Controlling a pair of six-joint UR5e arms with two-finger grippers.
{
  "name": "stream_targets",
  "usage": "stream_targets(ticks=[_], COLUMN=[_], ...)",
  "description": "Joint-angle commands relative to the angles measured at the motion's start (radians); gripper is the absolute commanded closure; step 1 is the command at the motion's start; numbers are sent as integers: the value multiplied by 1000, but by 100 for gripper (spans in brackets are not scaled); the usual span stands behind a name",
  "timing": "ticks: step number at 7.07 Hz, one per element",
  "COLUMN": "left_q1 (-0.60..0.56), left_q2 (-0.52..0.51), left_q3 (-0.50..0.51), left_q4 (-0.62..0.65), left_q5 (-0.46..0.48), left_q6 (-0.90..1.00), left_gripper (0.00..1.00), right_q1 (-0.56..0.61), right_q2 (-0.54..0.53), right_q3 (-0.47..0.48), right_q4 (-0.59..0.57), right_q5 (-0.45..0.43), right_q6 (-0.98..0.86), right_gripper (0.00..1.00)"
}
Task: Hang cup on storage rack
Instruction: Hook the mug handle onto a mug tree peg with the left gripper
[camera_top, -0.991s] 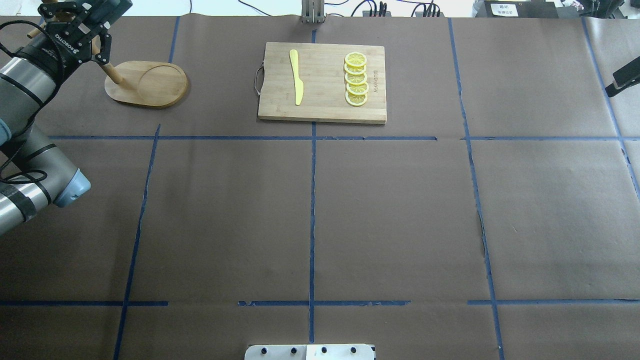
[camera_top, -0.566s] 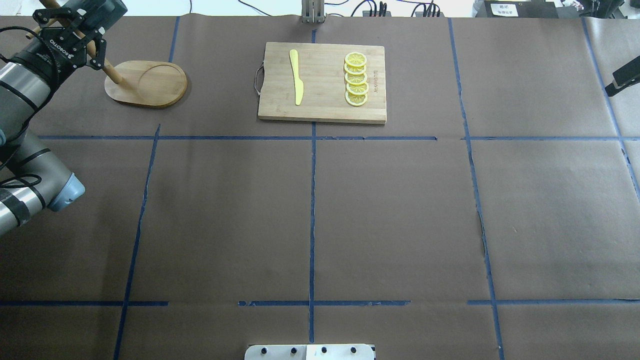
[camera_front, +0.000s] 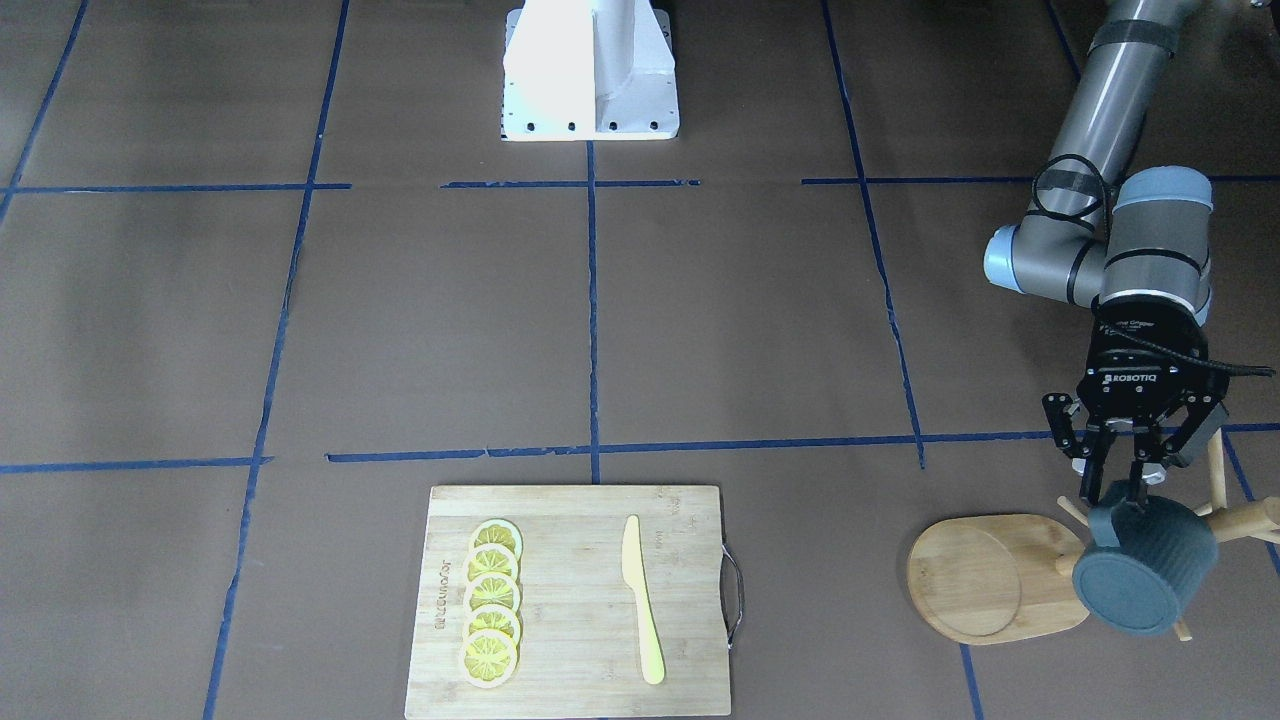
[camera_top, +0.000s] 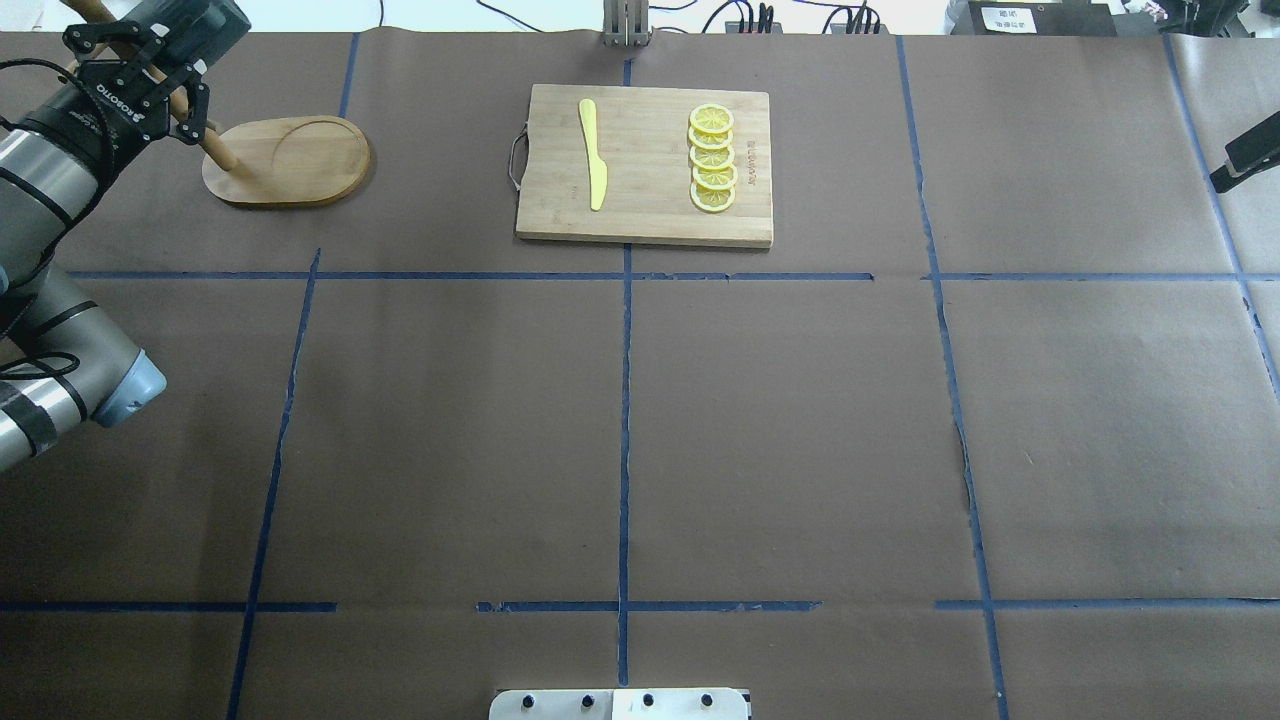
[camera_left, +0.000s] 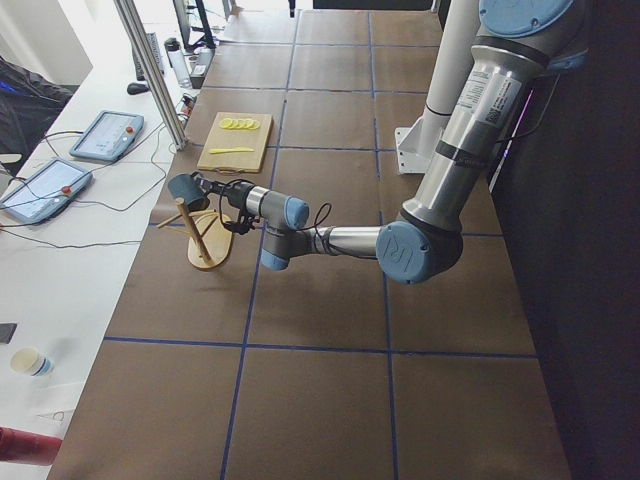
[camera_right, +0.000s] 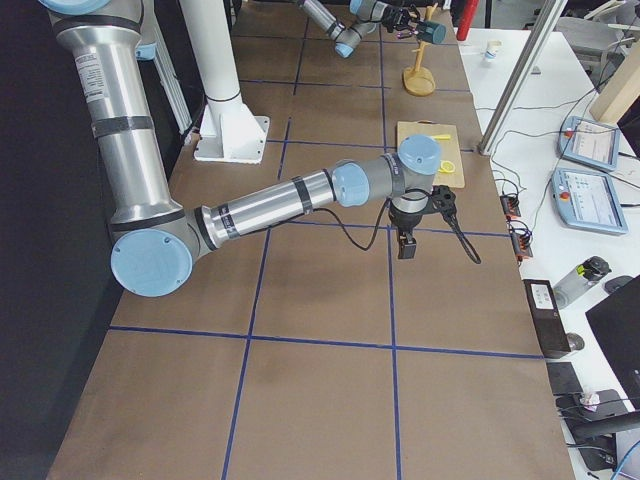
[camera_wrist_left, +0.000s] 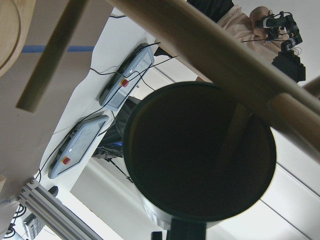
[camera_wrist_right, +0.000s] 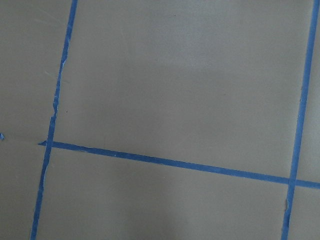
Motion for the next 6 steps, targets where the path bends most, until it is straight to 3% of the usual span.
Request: stream_targets(ticks=[1,4,6], left_q1=[-1,-15,-21], left_q2=[0,1,65], left_q3=[0,-8,-70], left_q4=[2,4,5], left_q5=[-1,-10,-12], left_q6=[-3,-5,-3], left_gripper=[0,0,0], right_q1=[0,0,0], right_q2=[1,1,1], right_q3=[1,1,1], right_q4=[0,0,0], right_q5=[0,0,0], right_q6=[0,0,0], right_gripper=[0,0,0])
